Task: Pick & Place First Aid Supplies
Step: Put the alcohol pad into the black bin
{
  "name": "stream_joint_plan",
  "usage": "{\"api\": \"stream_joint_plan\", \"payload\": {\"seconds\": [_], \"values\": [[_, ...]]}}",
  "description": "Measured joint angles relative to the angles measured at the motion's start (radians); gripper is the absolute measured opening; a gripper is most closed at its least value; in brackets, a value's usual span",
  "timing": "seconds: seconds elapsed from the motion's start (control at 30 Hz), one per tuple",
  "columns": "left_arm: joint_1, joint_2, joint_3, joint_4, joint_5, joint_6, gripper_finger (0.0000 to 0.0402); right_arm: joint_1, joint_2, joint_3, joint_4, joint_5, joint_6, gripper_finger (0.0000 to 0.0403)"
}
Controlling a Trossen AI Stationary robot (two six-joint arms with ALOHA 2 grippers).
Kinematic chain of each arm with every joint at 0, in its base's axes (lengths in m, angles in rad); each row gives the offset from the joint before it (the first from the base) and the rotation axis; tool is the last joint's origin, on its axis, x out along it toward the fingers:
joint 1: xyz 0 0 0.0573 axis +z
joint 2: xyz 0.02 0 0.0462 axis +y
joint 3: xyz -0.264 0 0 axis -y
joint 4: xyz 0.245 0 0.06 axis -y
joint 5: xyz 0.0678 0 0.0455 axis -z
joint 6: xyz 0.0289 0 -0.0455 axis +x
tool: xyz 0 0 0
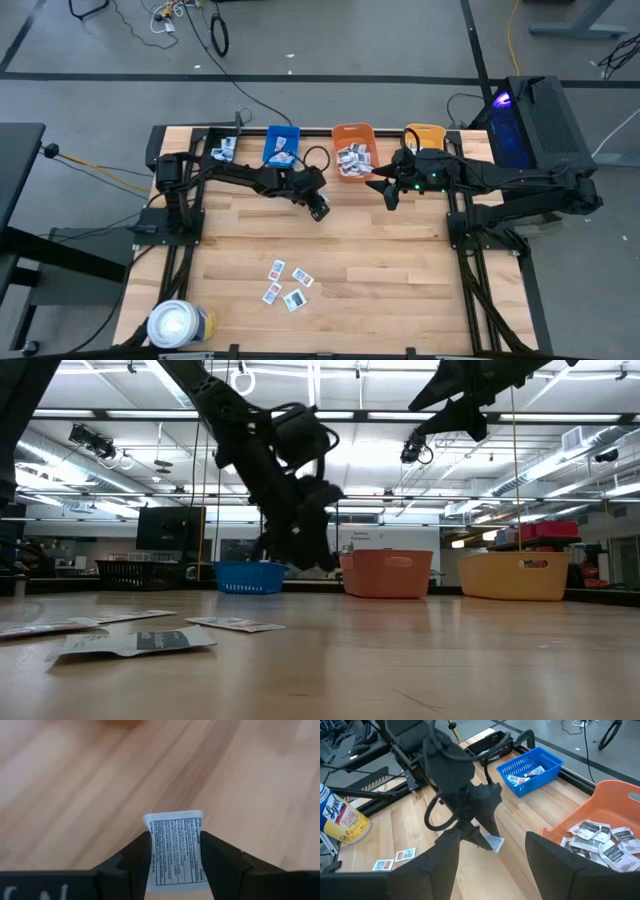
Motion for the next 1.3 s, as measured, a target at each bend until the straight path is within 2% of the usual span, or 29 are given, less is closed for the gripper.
{"api": "stream_joint_plan", "payload": {"seconds": [0.13,0.37,0.57,0.8,1.07,1.2,1.3], "values": [[0.001,0.000,0.076,-0.062,-0.001,0.068,0.0169,0.002,0.000,0.000,0.000,0.000,0.000,0.0229],[0.035,-0.001,0.248,-0.322,-0.007,0.151,0.0170,0.011,0.000,0.000,0.000,-0.001,0.000,0.0229],[0.088,-0.001,0.344,-0.488,-0.014,0.195,0.0170,0.011,0.000,0.000,0.000,-0.001,0.000,0.0229],[0.126,-0.020,0.359,-0.651,-0.023,0.225,0.0170,0.011,0.000,0.000,0.000,0.000,-0.031,0.0229],[0.133,-0.114,0.355,-0.761,-0.161,0.256,0.0170,0.011,0.000,0.000,0.016,0.000,-0.049,0.0229],[0.168,-0.175,0.356,-0.804,-0.240,0.270,0.0170,0.011,0.000,0.000,0.043,0.000,-0.049,0.0229],[0.206,-0.207,0.356,-0.849,-0.262,0.271,0.0170,0.011,0.000,0.000,0.058,0.000,-0.049,0.0229]]}}
